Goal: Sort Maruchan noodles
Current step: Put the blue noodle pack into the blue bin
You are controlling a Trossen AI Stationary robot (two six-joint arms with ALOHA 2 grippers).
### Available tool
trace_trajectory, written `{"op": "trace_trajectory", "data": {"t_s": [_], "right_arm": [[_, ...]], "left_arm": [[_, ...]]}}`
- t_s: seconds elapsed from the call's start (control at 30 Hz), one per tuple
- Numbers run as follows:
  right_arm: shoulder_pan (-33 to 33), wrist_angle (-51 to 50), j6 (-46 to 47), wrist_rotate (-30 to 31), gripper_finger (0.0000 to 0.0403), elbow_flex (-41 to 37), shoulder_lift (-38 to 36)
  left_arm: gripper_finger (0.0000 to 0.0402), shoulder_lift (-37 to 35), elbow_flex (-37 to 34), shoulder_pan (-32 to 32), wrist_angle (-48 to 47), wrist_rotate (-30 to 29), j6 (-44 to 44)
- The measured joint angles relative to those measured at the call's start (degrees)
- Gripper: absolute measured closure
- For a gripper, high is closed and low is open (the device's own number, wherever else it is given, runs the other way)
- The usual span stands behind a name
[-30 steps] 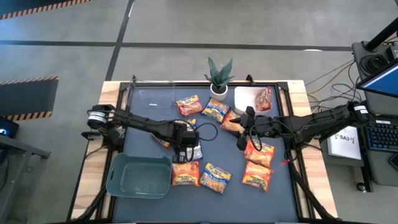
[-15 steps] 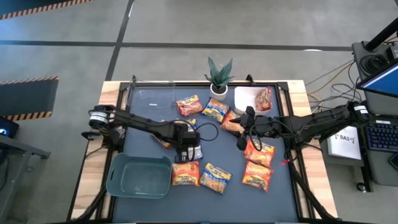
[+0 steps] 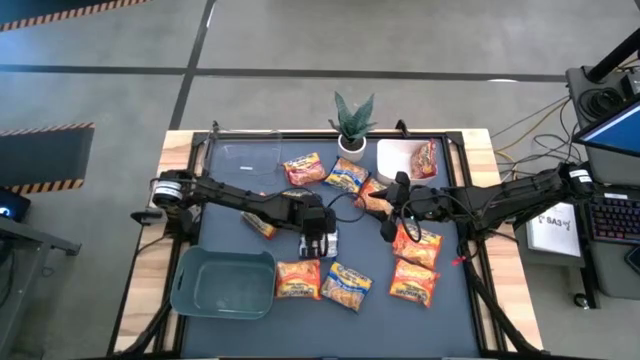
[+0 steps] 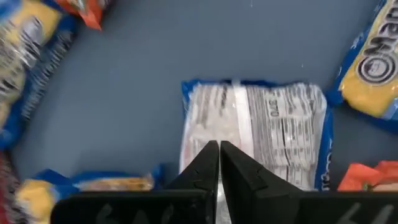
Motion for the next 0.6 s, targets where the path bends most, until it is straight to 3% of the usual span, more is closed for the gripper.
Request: {"op": "trace_trajectory", "data": {"t_s": [0.13, 0.23, 0.43, 0.6], "right_arm": [[-0.02, -1.99, 9.40, -0.72, 0.0184, 0.00, 0.01], [0.09, -2.67, 17.83, -2.34, 0.0184, 0.00, 0.59], [3.24, -2.95, 34.77, -2.56, 0.0184, -1.35, 7.54], [4.77, -0.97, 43.55, -3.03, 0.0184, -0.79, 14.59]], "left_arm": [[0.0402, -0.58, 4.19, -0.22, -10.31, 0.70, 3.78], [0.0402, -1.03, 4.75, -0.59, -17.39, 5.13, 6.06], [0.0402, -0.94, -2.11, -1.51, -9.98, 7.02, 5.44], [0.0402, -0.97, -4.96, -1.42, -7.34, 6.09, 4.68]]}}
